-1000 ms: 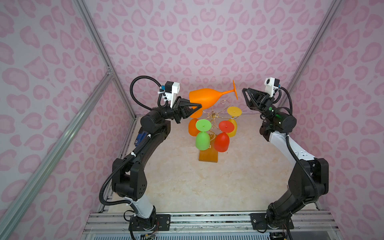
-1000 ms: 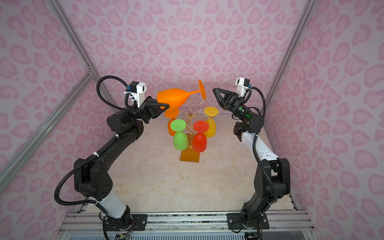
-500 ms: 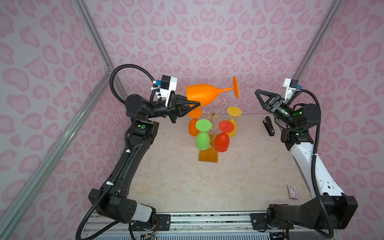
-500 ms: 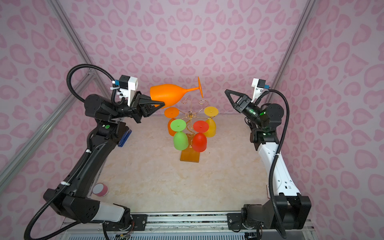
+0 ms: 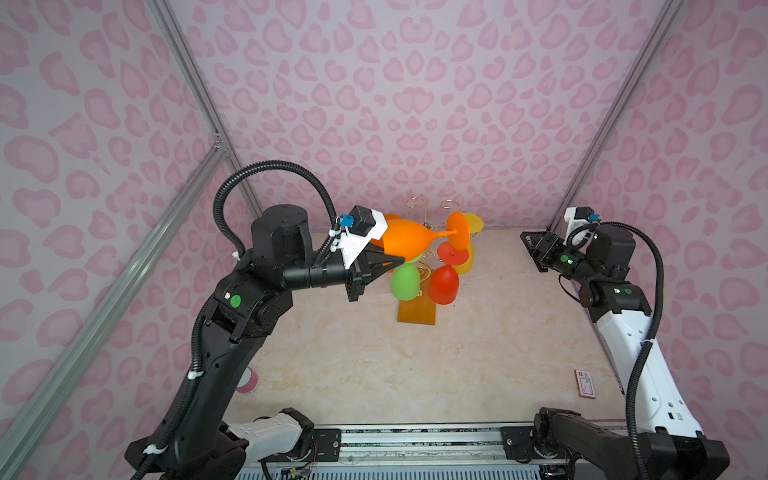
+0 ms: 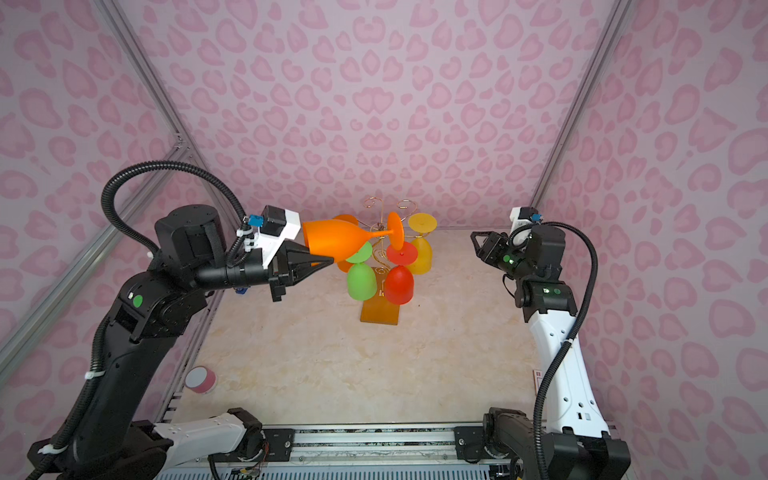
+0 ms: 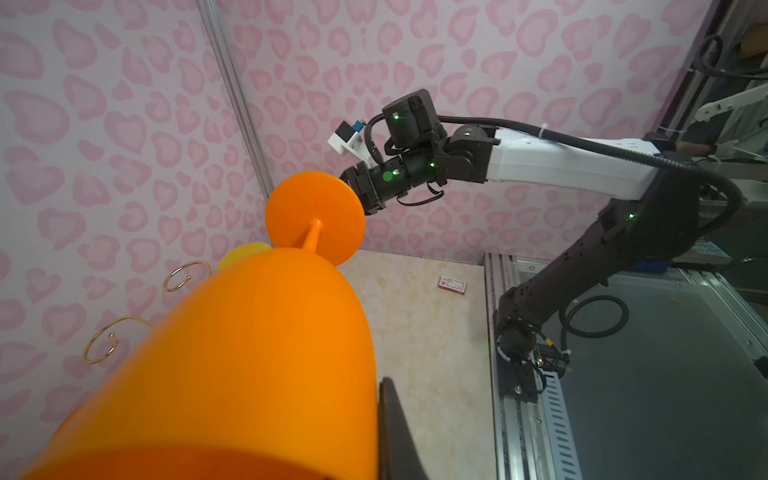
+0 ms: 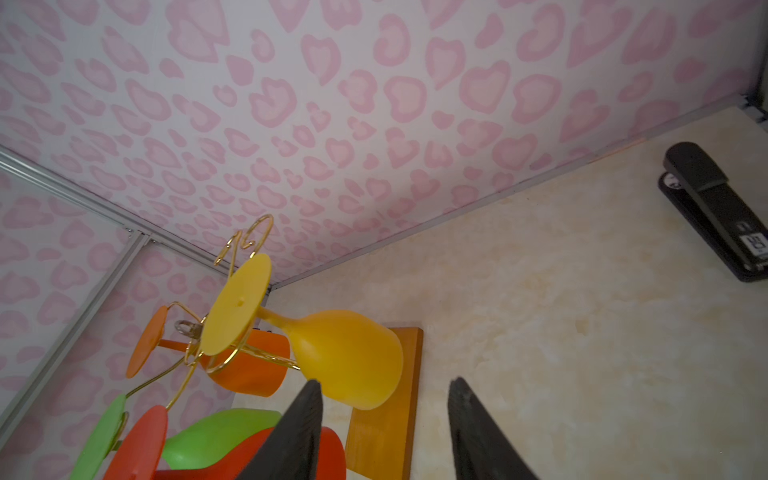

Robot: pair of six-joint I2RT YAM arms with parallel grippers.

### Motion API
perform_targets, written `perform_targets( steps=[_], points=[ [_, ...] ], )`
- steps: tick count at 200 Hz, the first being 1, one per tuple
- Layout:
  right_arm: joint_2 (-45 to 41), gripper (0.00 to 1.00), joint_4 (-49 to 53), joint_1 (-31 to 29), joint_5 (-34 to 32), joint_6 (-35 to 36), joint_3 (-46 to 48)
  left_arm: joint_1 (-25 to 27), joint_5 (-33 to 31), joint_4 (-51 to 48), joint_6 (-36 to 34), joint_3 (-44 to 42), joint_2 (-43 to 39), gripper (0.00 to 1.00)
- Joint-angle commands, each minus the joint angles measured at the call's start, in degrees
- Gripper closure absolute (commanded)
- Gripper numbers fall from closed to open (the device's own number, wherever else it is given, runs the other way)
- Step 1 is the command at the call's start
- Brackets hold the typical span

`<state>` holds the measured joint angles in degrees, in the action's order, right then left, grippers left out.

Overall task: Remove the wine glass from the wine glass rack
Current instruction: 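Open the right gripper and withdraw it while the left gripper holds the glass, then lower the orange glass to the table with the left gripper while the right arm moves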

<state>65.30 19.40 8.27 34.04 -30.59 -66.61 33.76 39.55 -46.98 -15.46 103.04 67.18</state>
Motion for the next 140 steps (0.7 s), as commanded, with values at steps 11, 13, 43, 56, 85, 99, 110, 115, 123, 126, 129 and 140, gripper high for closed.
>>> perform_targets(
  steps=[11, 13, 43, 56, 85, 99, 110, 115, 123, 126, 129, 140],
  points=[
    [-1.31, 0.51, 0.39, 1.48, -0.61, 0.38, 3.11, 3.57, -2.62, -7.85, -2.86, -2.07, -3.61, 0.99],
    [-1.38, 0.51, 0.42, 1.55, -0.63, 0.36, 3.25, 3.83, -2.74, -8.1, -2.76, -2.28, -3.8, 0.99],
    [-1.75, 0.51, -0.11, 2.01, -0.79, -0.25, 5.68, 9.45, -9.01, -11.69, -0.08, -4.84, -4.23, 0.99],
    [-1.79, 0.51, -0.41, 2.05, -0.86, -0.35, 6.55, 12.59, -14.45, -13.9, 1.33, -6.46, -3.3, 0.99],
    [-1.41, 0.51, -0.07, 2.19, -1.26, 0.31, 7.75, 17.55, -20.76, -16.08, 4.62, -12.65, -1.34, 0.99],
    [-1.06, 0.51, -0.38, 2.27, -1.34, 0.27, 8.24, 19.36, -23.41, -16.6, 6.02, -15.03, 0.2, 0.99],
    [-0.72, 0.51, -0.7, 2.27, -1.12, 0.01, 8.6, 20.56, -25.8, -17.15, 6.81, -16.21, 1.46, 0.99],
    [-0.63, 0.51, -0.97, 2.27, -1.03, -0.12, 8.86, 20.93, -26.09, -17.25, 7.0, -16.72, 1.99, 0.99],
    [-0.46, 0.51, -1.46, 2.3, -0.71, -0.26, 9.23, 21.31, -26.27, -17.27, 7.2, -17.35, 2.7, 0.99],
    [-0.37, 0.51, -1.54, 2.28, -0.59, -0.34, 9.28, 21.49, -26.34, -17.27, 7.29, -17.61, 2.93, 0.99],
    [-0.28, 0.51, -1.59, 2.27, -0.48, -0.35, 9.4, 21.64, -26.43, -17.27, 7.3, -17.88, 3.23, 0.99],
    [-0.17, 0.52, -1.57, 2.32, -0.38, -0.27, 9.62, 22.08, -26.63, -17.27, 7.38, -18.69, 4.79, 0.99]
  ],
)
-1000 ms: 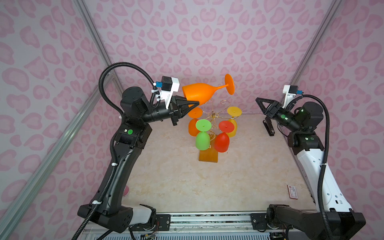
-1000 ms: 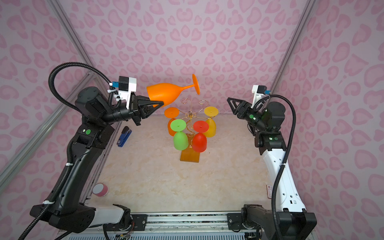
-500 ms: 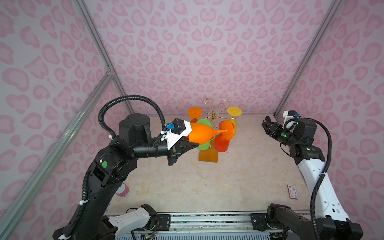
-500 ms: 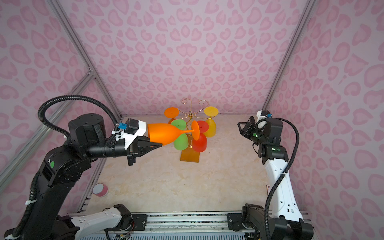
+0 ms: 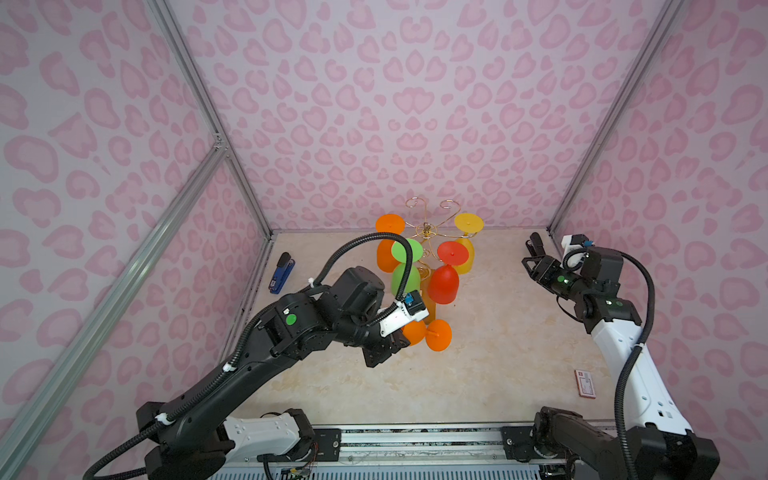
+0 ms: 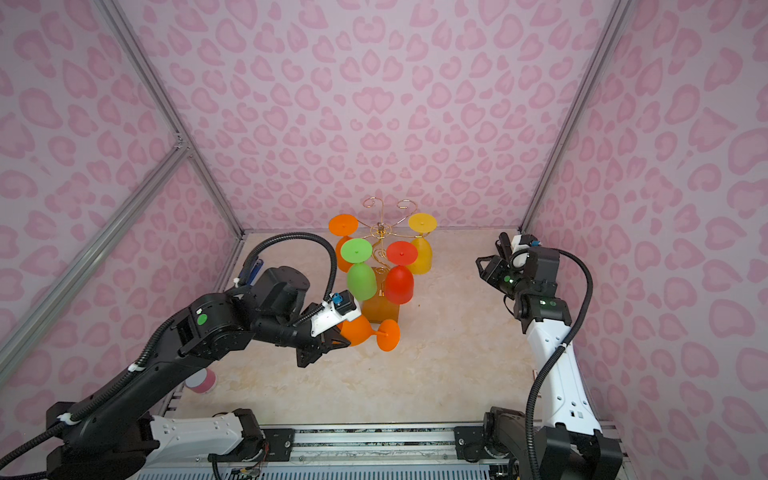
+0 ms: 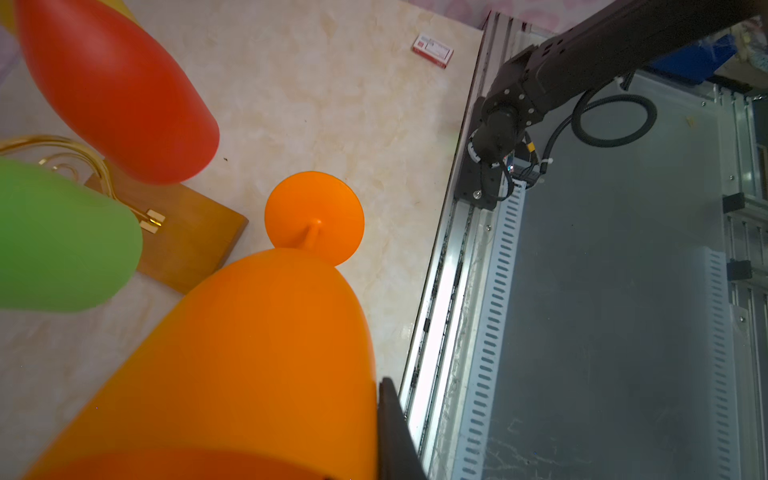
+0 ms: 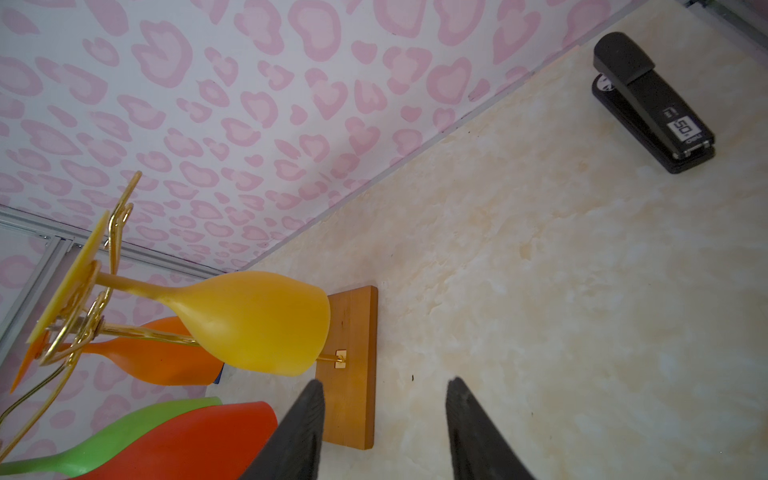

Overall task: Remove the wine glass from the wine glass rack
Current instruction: 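Lower the orange glass to the table with the left gripper while the right arm moves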

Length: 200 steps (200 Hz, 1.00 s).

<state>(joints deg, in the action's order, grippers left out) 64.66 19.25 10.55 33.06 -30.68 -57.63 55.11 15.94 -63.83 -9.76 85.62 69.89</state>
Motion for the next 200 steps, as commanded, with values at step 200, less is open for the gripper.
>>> perform_targets(
  steps=[200],
  points=[
    [2.74, 0.56, -5.36, 0.0, 1.31, -2.32, 1.99, 4.48, -14.1, -7.06, 1.05, 5.41, 31.41, 0.81]
  ],
)
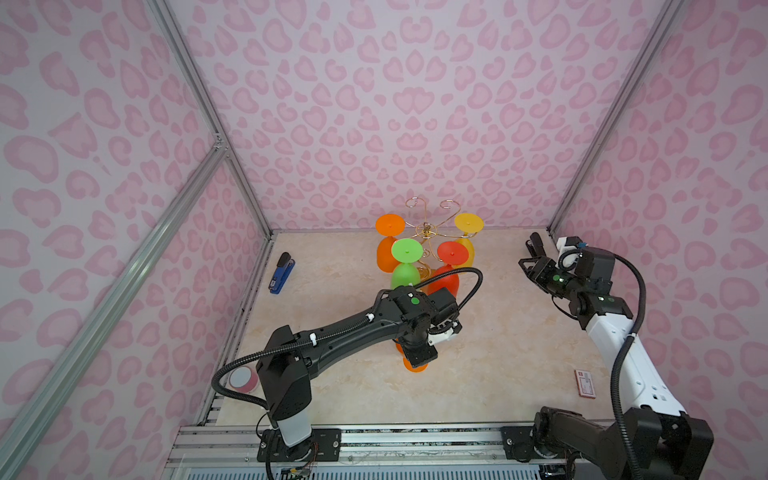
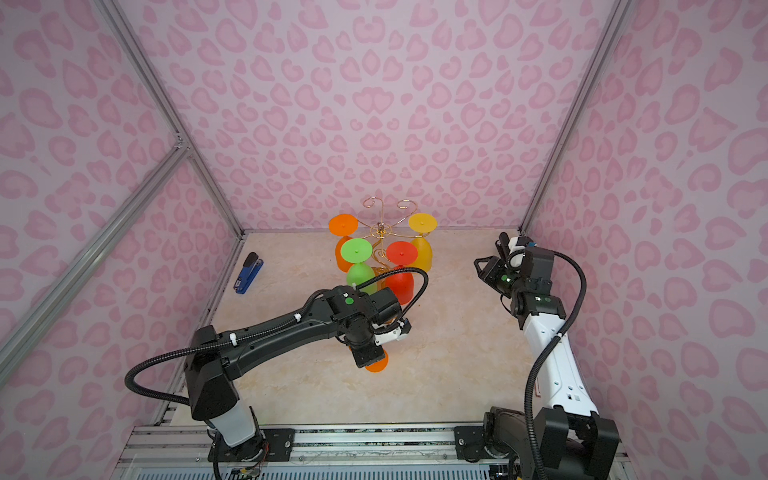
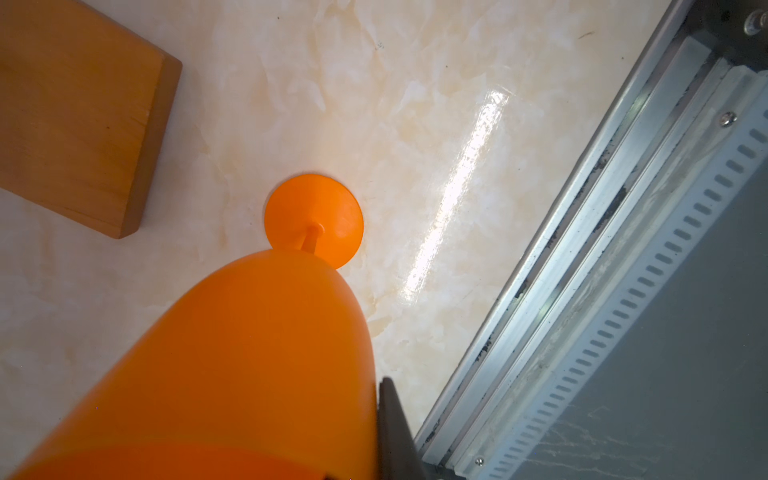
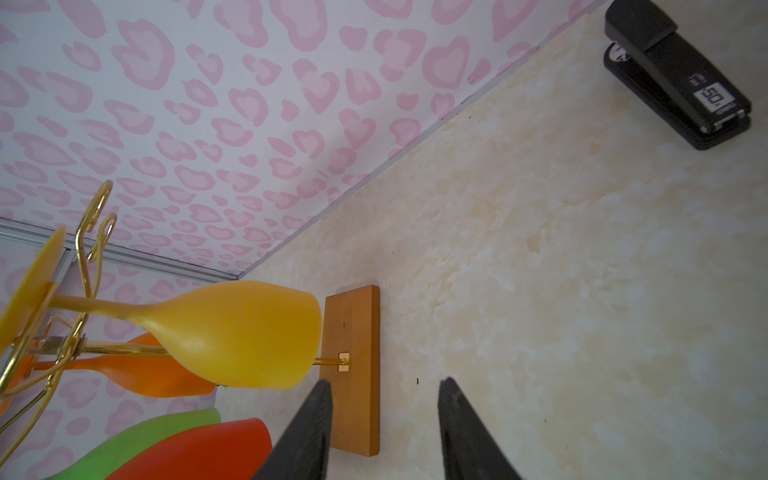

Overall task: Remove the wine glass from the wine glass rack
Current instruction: 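Lower the orange glass to the table with the left gripper while the right arm moves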

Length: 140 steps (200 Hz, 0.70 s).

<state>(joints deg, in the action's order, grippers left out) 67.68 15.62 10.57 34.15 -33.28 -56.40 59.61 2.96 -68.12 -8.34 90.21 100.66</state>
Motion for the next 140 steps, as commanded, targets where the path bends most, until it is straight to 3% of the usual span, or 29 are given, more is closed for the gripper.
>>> perform_targets(
  steps=[1, 46, 73, 140],
  points=[
    [-0.31, 0.56, -1.77, -0.02, 0.21, 0.3, 0.81, -0.02, -1.16, -2.75, -0.37, 0.83, 0.61, 0.8],
    [-0.66, 0.54, -1.6, -0.02, 0.4, 0.4, 1.14, 0.06, -3.36, -4.71, 0.43, 3.65, -0.54, 0.56],
    [-1.12, 0.4, -1.59, -0.02, 1.06, 0.11, 0.84, 0.46, -2.81, -5.71, 0.25, 5.83, -2.39, 0.46],
    [-2.79, 0.35, -4.48, -0.08, 3.51, -3.04, 0.84, 0.59, -4.91, -3.83, 1.31, 7.51, -11.0, 0.37]
  ],
)
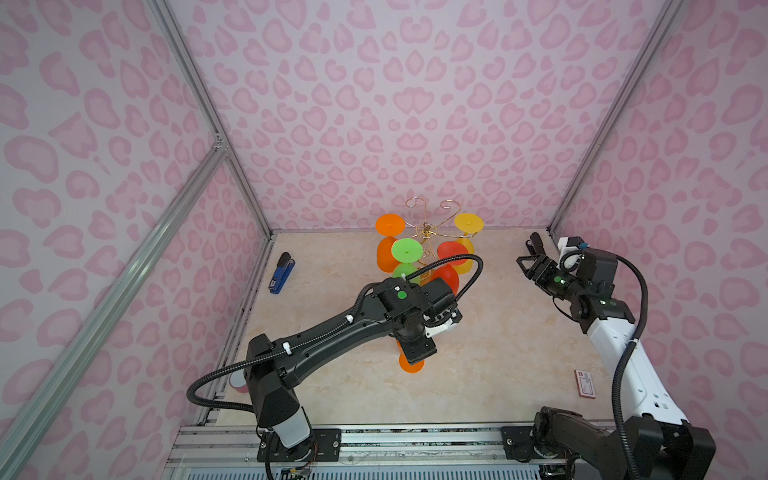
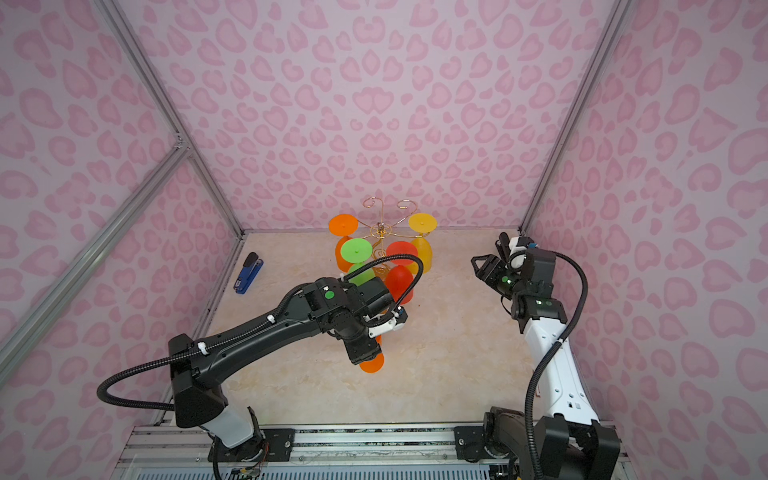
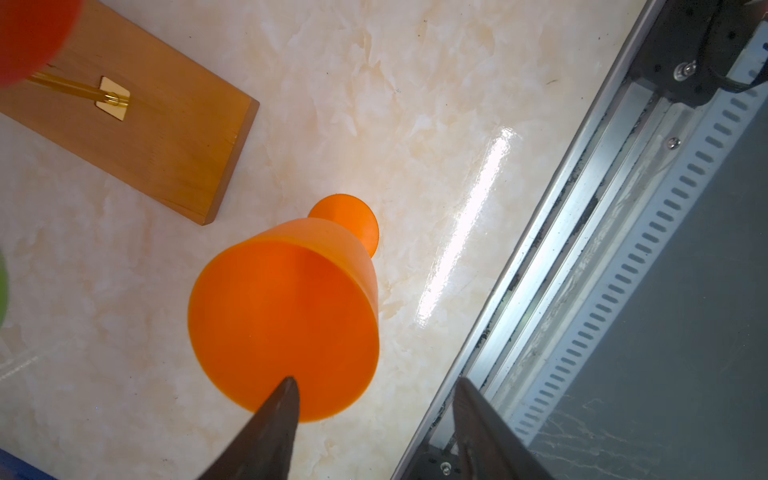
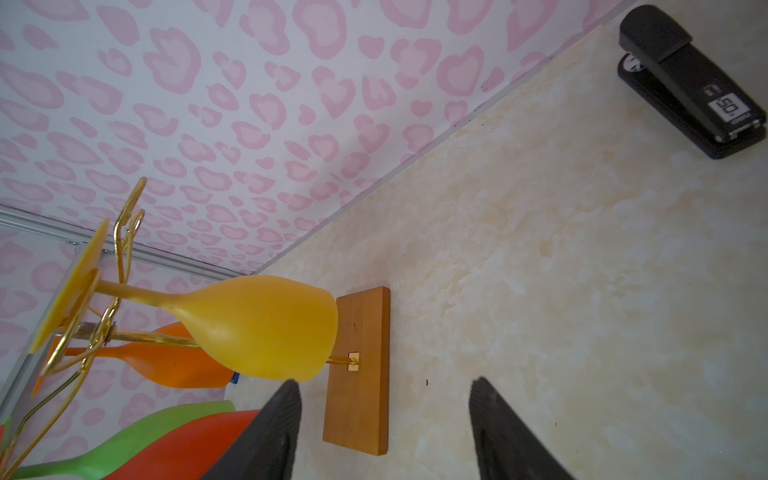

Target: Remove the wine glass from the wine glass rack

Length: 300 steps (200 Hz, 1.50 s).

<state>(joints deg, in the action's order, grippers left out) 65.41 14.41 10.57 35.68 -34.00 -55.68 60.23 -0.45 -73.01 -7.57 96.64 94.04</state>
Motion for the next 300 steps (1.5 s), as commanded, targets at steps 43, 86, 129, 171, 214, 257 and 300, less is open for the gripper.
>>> perform_targets(
  steps=[43, 86, 129, 171, 214, 257, 300],
  points=[
    [0.86, 0.35, -14.79, -1.6, 8.77, -10.95, -0.87, -0.1, -5.38, 12.93, 3.19, -0.59, -19.28, 0.37],
    [7.72, 0.33, -25.56, -7.65, 9.37, -17.72, -7.13, -1.75, -29.23, 34.36, 7.34, -13.61, -34.97, 0.13],
    [15.99, 0.33, -28.07, -13.27, 7.21, -18.43, -14.56, -11.53, -38.61, 45.49, 13.99, -23.49, -42.96, 0.03],
    [20.34, 0.34, -25.36, -16.0, 6.27, -17.05, -19.51, -15.91, -36.48, 49.12, 16.01, -27.6, -47.69, 0.03],
    [20.82, 0.43, -24.73, -16.72, 5.61, -17.02, -19.72, -16.28, -34.75, 48.92, 15.57, -27.91, -49.01, 0.03],
    [20.05, 0.51, -22.42, -17.25, 5.78, -16.22, -19.61, -16.4, -34.37, 48.74, 15.4, -27.95, -49.1, 0.03],
    [18.83, 0.57, -19.87, -17.34, 5.54, -15.04, -18.87, -16.46, -33.66, 48.58, 15.24, -27.91, -48.7, 0.03]
  ],
)
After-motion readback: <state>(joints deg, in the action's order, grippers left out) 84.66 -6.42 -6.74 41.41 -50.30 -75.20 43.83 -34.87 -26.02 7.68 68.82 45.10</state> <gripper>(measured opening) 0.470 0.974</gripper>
